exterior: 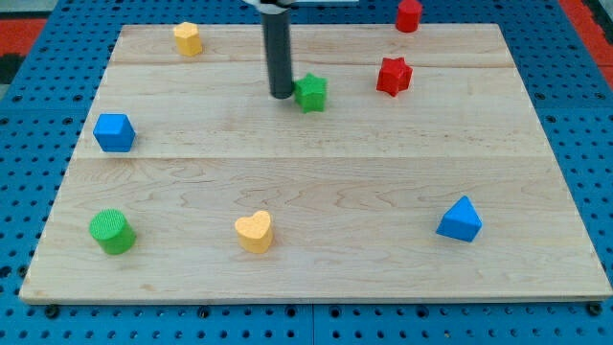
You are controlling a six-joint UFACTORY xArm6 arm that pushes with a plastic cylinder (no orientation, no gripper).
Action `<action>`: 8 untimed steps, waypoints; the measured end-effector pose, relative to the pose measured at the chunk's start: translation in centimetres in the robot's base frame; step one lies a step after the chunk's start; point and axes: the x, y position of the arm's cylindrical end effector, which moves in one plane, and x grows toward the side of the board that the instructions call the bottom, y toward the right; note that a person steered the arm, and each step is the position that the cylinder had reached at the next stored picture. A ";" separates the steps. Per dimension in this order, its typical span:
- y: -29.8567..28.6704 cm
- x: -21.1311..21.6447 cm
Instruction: Move the red star to the bottom side of the red circle
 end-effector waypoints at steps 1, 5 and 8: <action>0.9 -3.2; 8.9 -3.2; 17.5 -2.1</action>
